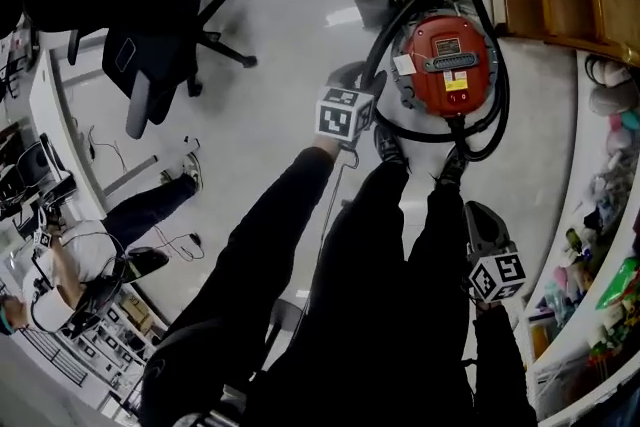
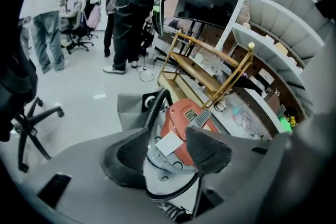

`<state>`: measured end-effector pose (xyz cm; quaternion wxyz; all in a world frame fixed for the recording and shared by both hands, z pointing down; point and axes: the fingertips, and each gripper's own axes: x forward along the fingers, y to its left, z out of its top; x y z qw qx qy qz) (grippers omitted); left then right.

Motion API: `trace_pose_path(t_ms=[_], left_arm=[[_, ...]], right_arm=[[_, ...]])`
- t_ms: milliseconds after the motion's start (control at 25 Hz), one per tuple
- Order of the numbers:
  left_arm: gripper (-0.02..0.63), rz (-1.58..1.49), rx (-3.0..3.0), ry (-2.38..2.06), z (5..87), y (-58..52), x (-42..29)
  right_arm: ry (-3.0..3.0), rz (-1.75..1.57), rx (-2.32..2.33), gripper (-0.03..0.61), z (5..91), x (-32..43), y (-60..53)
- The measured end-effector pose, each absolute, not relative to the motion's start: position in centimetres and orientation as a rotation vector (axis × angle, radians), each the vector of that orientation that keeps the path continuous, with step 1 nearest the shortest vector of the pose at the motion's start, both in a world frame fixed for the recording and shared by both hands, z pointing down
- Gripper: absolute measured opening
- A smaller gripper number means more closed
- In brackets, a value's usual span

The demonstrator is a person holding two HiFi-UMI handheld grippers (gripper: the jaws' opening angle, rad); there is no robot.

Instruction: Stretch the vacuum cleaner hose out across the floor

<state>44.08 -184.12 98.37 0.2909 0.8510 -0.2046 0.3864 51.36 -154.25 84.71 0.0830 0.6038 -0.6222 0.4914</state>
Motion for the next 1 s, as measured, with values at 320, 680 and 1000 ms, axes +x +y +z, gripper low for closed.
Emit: trace_pose_path(t_ms=[320, 680, 1000], left_arm=[[0.262, 1.272, 2.185, -0.561, 112.2, -188.1, 46.7], [0.189, 1.503, 2.284, -0.461, 116.3, -189.6, 49.0], [0.187, 1.336, 2.358, -0.391, 105.9, -186.2, 50.6]], right_arm=[[-1.724, 1.598, 1.876, 0.014, 88.9, 53.3, -148.0], [-1.585, 1.739, 1.910, 0.014, 94.4, 54.6, -144.5], [-1.661, 1.716, 1.819, 0.014, 90.6, 54.7, -143.3]])
